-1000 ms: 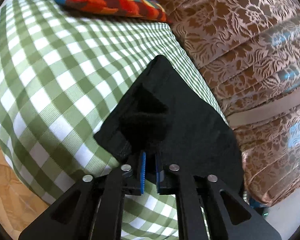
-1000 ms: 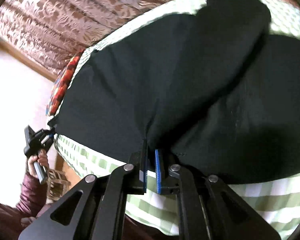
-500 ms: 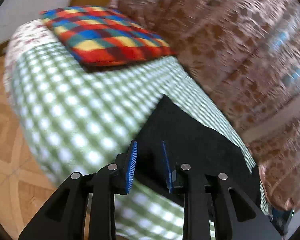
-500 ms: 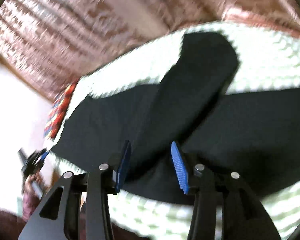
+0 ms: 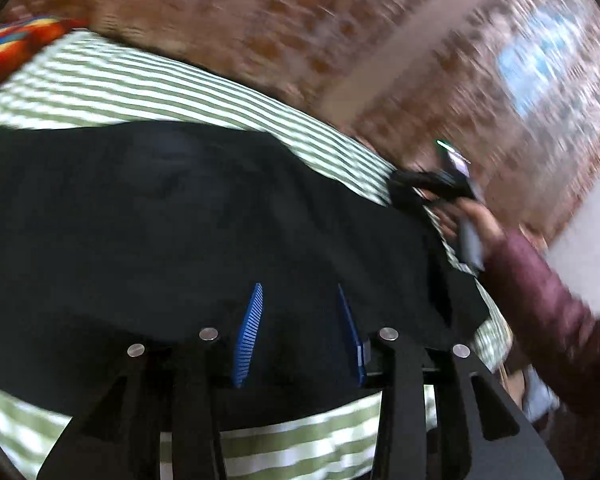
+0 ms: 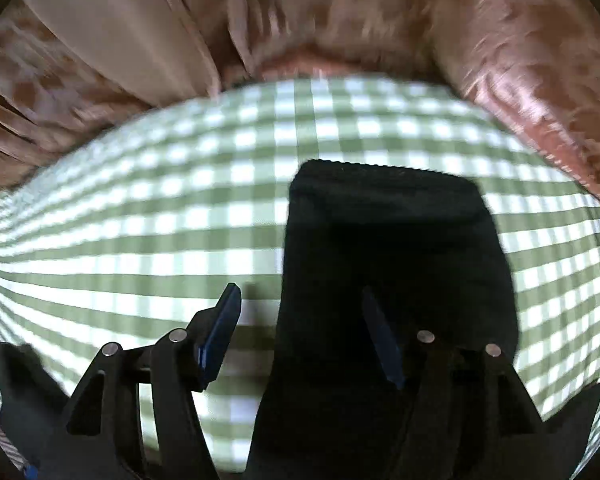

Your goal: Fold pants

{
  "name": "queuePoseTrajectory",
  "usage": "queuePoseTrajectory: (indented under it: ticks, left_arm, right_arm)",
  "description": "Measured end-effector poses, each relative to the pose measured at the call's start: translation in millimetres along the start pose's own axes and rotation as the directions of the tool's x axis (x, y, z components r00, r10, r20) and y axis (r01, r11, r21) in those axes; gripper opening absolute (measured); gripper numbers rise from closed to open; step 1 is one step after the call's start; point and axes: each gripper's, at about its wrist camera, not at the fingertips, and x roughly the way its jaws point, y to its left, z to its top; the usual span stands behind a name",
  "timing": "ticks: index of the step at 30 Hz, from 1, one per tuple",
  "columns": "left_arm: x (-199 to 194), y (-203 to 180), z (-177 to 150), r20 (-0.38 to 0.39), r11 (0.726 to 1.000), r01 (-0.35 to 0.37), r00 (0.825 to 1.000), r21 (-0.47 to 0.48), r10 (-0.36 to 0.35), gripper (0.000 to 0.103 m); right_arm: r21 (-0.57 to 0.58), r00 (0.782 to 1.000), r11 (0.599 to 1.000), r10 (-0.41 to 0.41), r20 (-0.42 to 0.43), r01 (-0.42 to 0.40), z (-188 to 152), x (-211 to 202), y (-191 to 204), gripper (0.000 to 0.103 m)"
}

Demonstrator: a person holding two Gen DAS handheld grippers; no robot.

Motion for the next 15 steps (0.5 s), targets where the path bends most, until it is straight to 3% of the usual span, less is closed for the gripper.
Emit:
queuePoseTrajectory:
  ticks: [1,2,3,5,8,12,14,15]
  left_arm:
    - [6,-9,-1,-0.014,1.000,0.016,1.000,0.027,-0.015,0.036]
    - [13,-20,-2,-0.033,0.997,0.045,0.999,0.062,-0.043,0.036]
    - [19,-28,-2,-0.050,0.994,0.073,0.996,0.084,-0.069,0.041]
    - [31,-45,-5,-0.085,0.983,0.138,0.988,0.120,-0.129,0.051]
    - [53,-79,-13,-0.159,0.953,0.211,0.971,0.218,-0.178,0.052]
    - [78,-123,-22,-0.247,0.898,0.300,0.942,0.321,-0.226,0.052]
    - [86,-142,-30,-0.286,0.865,0.338,0.928,0.370,-0.241,0.063]
    - [92,-154,-36,-0.302,0.845,0.346,0.924,0.407,-0.233,0.063]
  right_arm:
    - [-0.020,0.999,0.999,-0.045,0.003,0.045,-1,4,0,0.040]
    - [-0.036,0.997,0.997,-0.070,0.020,0.071,-3,2,-1,0.020]
    - [-0.027,0.998,0.998,-0.051,0.028,0.052,-5,-3,-7,0.009]
    - [0.013,0.998,1.000,0.009,0.067,-0.010,-10,-21,-24,0.008]
    - [0.055,0.984,0.995,0.074,0.163,-0.084,-26,-64,-54,0.008]
    - [0.122,0.945,0.973,0.154,0.288,-0.196,-56,-130,-102,0.008]
    - [0.156,0.923,0.958,0.178,0.341,-0.242,-71,-158,-122,0.008]
    - [0.179,0.907,0.946,0.189,0.375,-0.272,-83,-174,-135,0.008]
